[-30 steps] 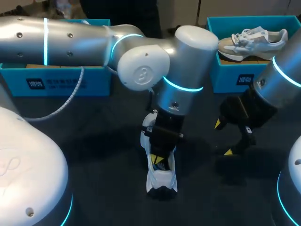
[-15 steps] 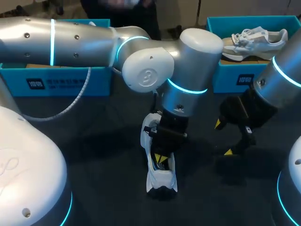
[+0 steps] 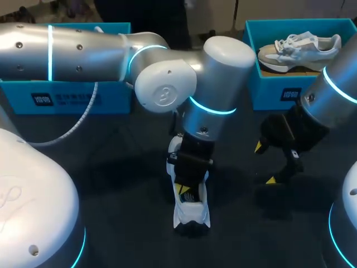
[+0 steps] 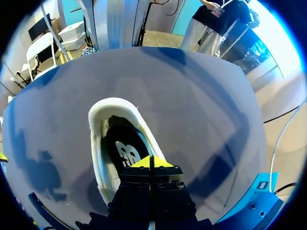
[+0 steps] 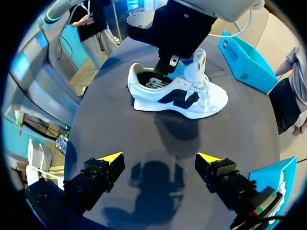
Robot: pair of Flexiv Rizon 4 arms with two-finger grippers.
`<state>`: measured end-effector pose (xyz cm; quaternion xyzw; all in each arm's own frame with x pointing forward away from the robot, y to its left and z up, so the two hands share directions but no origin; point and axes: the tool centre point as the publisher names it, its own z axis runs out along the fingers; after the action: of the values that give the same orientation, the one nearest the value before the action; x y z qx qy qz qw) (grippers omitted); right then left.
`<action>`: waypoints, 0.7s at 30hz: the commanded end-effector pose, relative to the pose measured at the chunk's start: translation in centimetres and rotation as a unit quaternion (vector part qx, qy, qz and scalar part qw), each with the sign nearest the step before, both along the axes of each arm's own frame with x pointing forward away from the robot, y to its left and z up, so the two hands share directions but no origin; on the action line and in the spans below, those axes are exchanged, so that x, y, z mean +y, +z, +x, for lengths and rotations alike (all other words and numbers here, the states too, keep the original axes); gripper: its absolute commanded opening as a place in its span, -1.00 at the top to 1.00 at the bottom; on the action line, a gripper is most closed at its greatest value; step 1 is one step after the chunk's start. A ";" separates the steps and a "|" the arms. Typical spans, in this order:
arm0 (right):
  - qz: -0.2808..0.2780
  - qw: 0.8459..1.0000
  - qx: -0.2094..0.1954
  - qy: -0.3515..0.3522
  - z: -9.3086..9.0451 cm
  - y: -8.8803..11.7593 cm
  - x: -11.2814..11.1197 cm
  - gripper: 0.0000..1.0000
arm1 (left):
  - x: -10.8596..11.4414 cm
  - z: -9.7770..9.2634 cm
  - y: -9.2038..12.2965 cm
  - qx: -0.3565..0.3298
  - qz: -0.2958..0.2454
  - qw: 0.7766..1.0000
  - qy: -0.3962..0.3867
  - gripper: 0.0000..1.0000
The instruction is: Take the shoe out of the shoebox, open the shoe tongue, remove and reinsert the insole, then place the shoe into the shoebox
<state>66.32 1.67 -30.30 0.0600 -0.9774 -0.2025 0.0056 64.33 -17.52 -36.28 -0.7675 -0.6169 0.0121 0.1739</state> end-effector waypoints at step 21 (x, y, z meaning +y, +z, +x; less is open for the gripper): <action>-0.001 1.000 -0.001 0.000 -0.1 -0.1 0.0 -1.00 | -0.5 0.1 0.2 -0.015 -0.017 1.000 -0.006 1.00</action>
<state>66.32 1.68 -30.30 0.0600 -0.9774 -0.2025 0.0057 64.39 -19.24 -37.24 -0.7743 -0.6098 0.0085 0.1686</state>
